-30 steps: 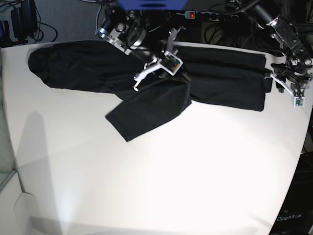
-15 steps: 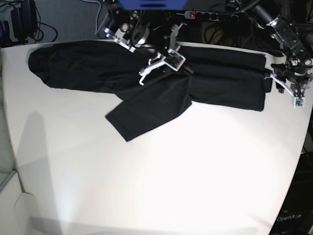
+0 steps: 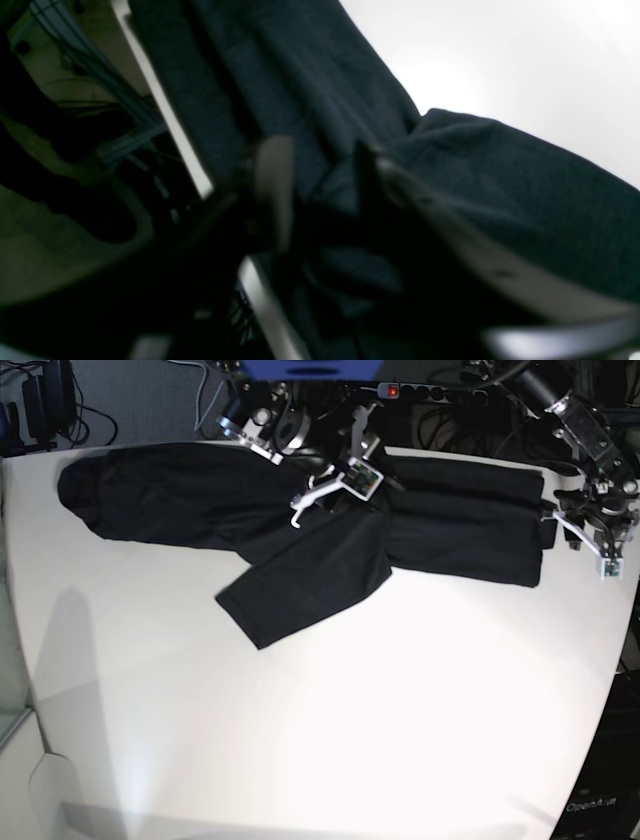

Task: Fold the T-shirt properly
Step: 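Release the sleeve and move the left gripper over the shirt middle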

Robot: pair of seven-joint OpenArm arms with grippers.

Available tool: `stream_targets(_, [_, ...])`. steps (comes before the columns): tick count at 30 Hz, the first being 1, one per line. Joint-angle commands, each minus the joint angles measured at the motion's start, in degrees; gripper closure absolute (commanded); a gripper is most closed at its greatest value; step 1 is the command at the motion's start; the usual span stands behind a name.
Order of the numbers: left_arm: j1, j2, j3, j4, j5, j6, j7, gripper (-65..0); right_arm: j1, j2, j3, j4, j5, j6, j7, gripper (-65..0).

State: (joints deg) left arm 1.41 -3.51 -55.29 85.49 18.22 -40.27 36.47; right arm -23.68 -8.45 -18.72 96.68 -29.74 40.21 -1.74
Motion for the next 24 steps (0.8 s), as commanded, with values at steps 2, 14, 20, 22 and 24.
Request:
stream_targets(2, [-0.6,-0.8,0.0,1.2,-0.7,0.3,-0.8,-26.2,-0.2,-0.6,-0.5,0.7,0.7,-0.2,1.6,-34.8])
stream_targets(14, [-5.5,-1.4,0.1,1.4,-0.2,0.3,-0.6,-28.6,5.3,-0.6,14.5,2.4,0.6,-0.2,1.6,-39.5])
stream_targets(20, [-10.9,-1.4,4.3,1.4,-0.2,0.3,-0.5,-32.1,8.3,2.7,27.3,3.6,0.8,-0.2,1.6,-39.7])
stream_targets(22, [-12.8,-1.1,8.7,1.4,-0.2,0.3,-0.5,-32.1,9.0,3.7,31.1,3.7,0.9,-0.2,1.6,-39.7])
stream_targets(24, [-14.1,-0.8,14.3,1.4,-0.3,0.3,-0.5,-32.1,8.9,4.4,36.3,3.7,0.9,-0.2,1.6,-39.6])
